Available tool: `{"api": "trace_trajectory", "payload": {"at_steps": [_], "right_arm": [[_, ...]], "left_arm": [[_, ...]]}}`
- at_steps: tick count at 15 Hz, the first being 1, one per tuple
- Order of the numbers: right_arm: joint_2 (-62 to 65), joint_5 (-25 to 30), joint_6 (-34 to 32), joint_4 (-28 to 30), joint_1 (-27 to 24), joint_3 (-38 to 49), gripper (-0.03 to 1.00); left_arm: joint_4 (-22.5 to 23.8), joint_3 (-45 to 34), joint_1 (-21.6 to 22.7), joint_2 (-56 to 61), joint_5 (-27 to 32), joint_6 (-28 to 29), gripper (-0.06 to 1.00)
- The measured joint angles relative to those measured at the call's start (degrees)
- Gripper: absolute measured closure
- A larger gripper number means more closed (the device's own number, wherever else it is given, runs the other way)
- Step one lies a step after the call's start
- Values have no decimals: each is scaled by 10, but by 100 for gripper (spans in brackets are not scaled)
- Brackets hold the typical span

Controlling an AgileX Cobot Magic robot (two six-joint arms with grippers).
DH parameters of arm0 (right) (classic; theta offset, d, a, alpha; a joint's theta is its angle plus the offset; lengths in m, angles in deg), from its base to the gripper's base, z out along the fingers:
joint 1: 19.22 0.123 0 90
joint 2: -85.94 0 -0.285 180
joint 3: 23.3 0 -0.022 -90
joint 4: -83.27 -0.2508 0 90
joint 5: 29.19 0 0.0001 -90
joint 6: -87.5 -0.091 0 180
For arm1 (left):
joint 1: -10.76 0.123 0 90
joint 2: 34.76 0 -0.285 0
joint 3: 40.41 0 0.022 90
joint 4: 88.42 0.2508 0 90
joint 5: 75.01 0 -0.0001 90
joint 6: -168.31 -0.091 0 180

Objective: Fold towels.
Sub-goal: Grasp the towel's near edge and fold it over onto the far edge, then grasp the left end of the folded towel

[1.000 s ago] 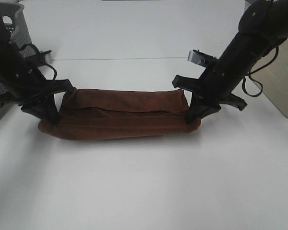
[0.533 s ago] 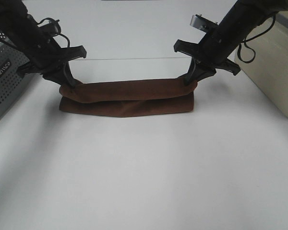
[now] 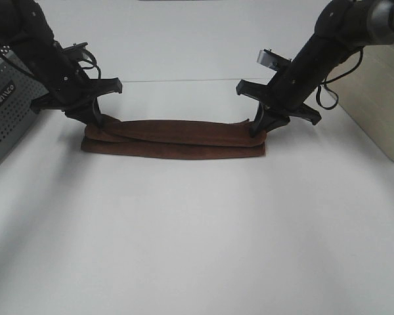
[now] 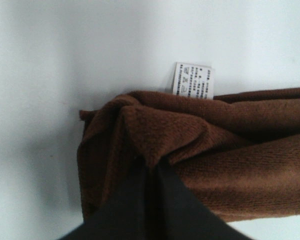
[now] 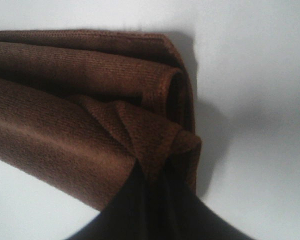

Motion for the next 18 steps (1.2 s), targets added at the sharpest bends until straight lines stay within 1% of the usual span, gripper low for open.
{"api": "trace_trajectory", "payload": {"at_steps": [2,3,4,5,6,7,8,9,11,12,13,15,16,17,18], "right_arm": [[-4,-1,0,-1,0,-1,89],[-4,0,0,-1,0,-1,74],[-4,3,0,-1,0,-1,60],[-4,9,0,0,-1,-1,45],[-4,14,0,0,-2,-1,35],[-3,16,0,1,-2,-1,29],[3,17,0,2,-2,-1,27],[10,20,0,7,-2,-1,25],[23,22,0,11,-2,-1,25],[24,22,0,11,-2,-1,25],[24,22,0,11,-2,-1,25],[23,22,0,13,-2,-1,25],[23,22,0,14,-2,-1,25],[23,22,0,14,-2,-1,25],[23,21,0,14,-2,-1,25]], "left_arm": [[7,1,0,0,-12,10,89],[7,1,0,0,-14,12,79],[7,1,0,0,-14,13,65],[7,1,0,0,-14,13,48],[11,1,0,0,-13,13,31],[23,1,0,0,-11,11,16],[38,1,0,0,-9,9,9],[48,1,0,0,-5,7,6],[46,1,0,-5,-5,5,5],[33,1,0,-12,-10,1,5],[33,1,0,-12,-10,1,5],[-2,1,0,-27,-21,-29,5],[-15,1,0,-28,-26,-42,8],[-17,1,0,-29,-33,-46,15],[-16,1,0,-29,-39,-46,27]]}}
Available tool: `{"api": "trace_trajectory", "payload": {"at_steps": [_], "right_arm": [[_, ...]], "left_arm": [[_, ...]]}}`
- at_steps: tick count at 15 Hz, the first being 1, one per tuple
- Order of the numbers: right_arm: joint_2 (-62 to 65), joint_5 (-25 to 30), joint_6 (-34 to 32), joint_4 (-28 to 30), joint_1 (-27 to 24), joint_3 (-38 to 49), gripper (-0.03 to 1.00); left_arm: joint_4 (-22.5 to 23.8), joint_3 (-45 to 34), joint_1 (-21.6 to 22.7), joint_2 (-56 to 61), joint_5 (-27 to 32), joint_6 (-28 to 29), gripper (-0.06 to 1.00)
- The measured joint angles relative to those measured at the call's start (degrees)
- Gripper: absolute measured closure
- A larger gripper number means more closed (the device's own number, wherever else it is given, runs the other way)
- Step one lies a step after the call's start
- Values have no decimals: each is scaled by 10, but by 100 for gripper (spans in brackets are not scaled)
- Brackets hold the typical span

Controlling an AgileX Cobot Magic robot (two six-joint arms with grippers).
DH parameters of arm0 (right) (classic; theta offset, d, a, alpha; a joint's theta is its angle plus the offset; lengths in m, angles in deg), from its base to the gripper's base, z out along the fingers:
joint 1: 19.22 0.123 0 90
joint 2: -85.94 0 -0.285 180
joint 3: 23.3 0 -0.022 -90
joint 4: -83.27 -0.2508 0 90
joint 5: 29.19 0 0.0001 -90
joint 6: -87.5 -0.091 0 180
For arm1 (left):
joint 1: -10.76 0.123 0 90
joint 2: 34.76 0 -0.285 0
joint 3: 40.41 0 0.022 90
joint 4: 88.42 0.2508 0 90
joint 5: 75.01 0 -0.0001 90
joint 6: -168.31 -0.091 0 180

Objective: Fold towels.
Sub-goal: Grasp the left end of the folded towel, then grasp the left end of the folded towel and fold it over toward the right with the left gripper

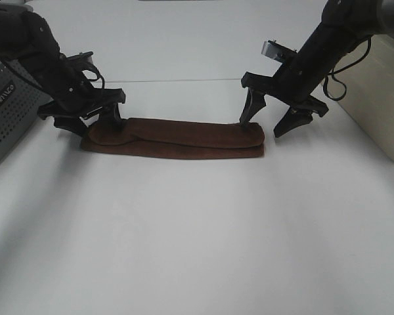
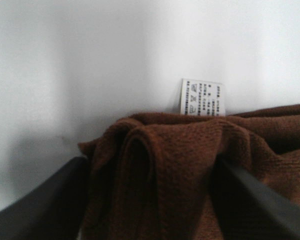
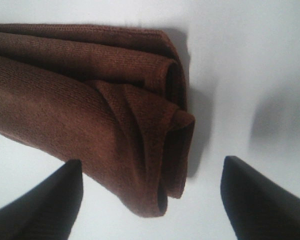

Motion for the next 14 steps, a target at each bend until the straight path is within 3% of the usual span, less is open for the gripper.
{"api": "trace_trajectory", "payload": {"at_steps": [2,3,4,7,11,13,14], "right_arm": [[0,-3,0,0,0,0,25],[0,-7,0,0,0,0,25],[0,-7,0,0,0,0,25],[0,-8,0,0,0,0,25],[0,-7,-1,1,0,0,25],[1,10,-4,1,0,0,25],[4,11,-4,1,0,0,25]], "left_arm": [[9,0,0,0,-6,0,54],[18,0,0,0,-6,0,77],[24,0,0,0,-5,0,87],[60,0,0,17,17,0,89],[122,56,0,71,115,6,89],[103,149,-2,83,195,37,89],[84,170,-9,83,206,48,89]]}}
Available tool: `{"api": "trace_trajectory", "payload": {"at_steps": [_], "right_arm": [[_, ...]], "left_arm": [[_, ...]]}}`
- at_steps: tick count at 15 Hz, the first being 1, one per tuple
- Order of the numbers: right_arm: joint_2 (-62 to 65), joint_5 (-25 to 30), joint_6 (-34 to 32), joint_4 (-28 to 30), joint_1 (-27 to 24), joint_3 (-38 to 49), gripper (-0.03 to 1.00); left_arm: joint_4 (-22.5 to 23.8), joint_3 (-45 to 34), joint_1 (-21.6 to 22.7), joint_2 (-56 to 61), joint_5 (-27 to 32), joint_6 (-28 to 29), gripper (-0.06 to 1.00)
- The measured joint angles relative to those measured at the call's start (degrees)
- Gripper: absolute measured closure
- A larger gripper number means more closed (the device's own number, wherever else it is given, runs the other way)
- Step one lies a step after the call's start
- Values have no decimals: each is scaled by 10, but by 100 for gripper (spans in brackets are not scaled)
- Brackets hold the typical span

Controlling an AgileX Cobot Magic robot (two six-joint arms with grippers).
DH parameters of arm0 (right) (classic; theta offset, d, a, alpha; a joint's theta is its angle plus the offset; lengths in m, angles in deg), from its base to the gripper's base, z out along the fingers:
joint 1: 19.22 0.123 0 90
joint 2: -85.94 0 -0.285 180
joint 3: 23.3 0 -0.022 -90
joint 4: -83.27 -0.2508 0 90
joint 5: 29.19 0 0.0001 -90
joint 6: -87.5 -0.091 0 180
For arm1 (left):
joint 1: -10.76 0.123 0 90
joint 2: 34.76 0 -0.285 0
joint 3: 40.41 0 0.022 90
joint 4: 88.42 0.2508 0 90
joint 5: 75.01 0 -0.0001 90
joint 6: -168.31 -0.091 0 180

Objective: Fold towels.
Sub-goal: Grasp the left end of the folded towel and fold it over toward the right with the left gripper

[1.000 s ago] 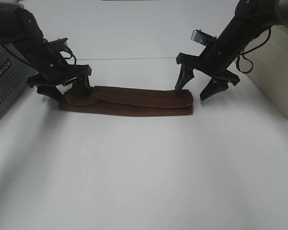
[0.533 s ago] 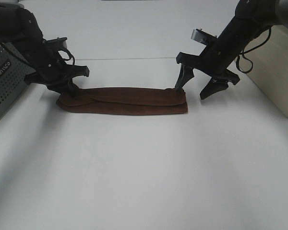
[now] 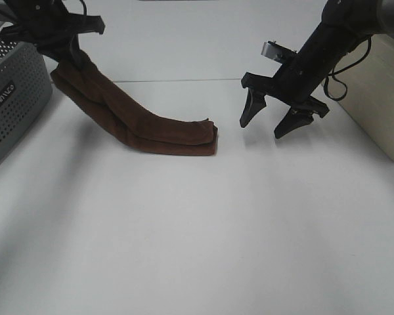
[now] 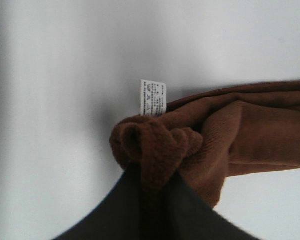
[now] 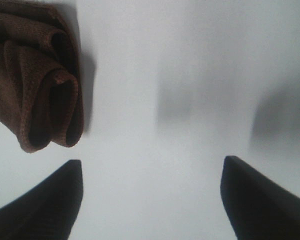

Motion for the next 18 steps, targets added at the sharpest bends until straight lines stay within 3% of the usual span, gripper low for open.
{"api": "trace_trajectory", "payload": {"at_steps": [2,7,8,10,13,16,18], "right_arm": [[17,1,0,1,0,0,25],[74,13,0,3,0,0,25],[84,16,0,3,0,0,25],[96,28,0,4,0,0,24],[100,39,0,1,0,0,24],[100,41,0,-18,0,0,24],[100,42,0,-41,0,0,24]], "left_arm": [[-48,21,-26,-3,2,17,89],[-86,28,-91,-62,-41,66,87],[-87,28,-103,-78,-59,84,84],[-91,28,-120,-100,-97,124,67],[-145,28,-142,-105,-150,132,43],[-222,38,-150,-105,-169,129,39],[-234,72,-144,-105,-159,119,39]]}}
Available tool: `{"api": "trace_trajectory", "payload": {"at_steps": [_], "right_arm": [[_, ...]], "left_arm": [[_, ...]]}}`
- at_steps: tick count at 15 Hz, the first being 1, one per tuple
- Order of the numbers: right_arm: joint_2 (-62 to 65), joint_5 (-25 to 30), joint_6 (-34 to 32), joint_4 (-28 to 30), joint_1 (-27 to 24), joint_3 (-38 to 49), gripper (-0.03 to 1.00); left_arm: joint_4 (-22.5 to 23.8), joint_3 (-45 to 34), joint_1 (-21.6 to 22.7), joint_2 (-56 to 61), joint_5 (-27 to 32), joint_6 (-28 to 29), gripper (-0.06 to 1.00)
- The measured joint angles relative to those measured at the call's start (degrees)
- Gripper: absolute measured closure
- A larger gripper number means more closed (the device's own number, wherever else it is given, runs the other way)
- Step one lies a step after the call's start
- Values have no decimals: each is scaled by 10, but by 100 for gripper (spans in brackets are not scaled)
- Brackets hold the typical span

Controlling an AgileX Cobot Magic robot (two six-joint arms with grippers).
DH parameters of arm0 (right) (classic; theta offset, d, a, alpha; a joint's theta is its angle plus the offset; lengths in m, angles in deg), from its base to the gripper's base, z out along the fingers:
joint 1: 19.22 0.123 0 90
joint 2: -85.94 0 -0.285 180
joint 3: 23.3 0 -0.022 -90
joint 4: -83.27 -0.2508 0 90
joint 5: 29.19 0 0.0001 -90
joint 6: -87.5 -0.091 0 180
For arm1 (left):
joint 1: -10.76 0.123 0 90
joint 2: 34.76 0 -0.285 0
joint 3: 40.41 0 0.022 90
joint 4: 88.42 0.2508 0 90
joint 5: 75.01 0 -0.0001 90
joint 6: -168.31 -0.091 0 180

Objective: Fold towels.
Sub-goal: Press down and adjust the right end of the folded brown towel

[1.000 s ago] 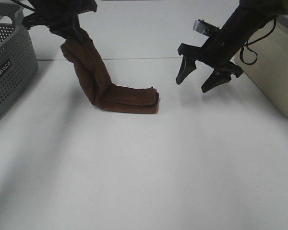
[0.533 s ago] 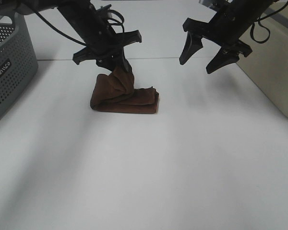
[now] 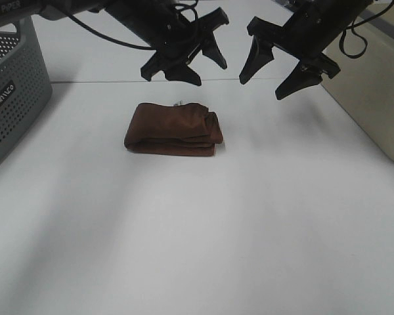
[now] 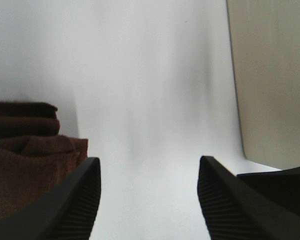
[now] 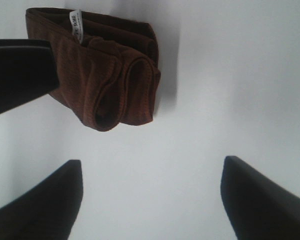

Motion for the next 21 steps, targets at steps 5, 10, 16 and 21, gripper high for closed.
{"api": "trace_trajectory", "payload": {"at_steps": [5,10,16,21], "right_arm": [[-14,-25,84,-187,46,-2,24],[-116,-51,217,-406,86,-2,26],[-199,-62,214,-395,65,-2,27],[-200,-13,186,-342,65,-17,27]], "left_arm": [[59,135,77,0,100,-50,39],[93,197,150,0,191,-56,39],[65,198,157,0,196,-83,39],[81,198,157,38,197,-134,39]]}}
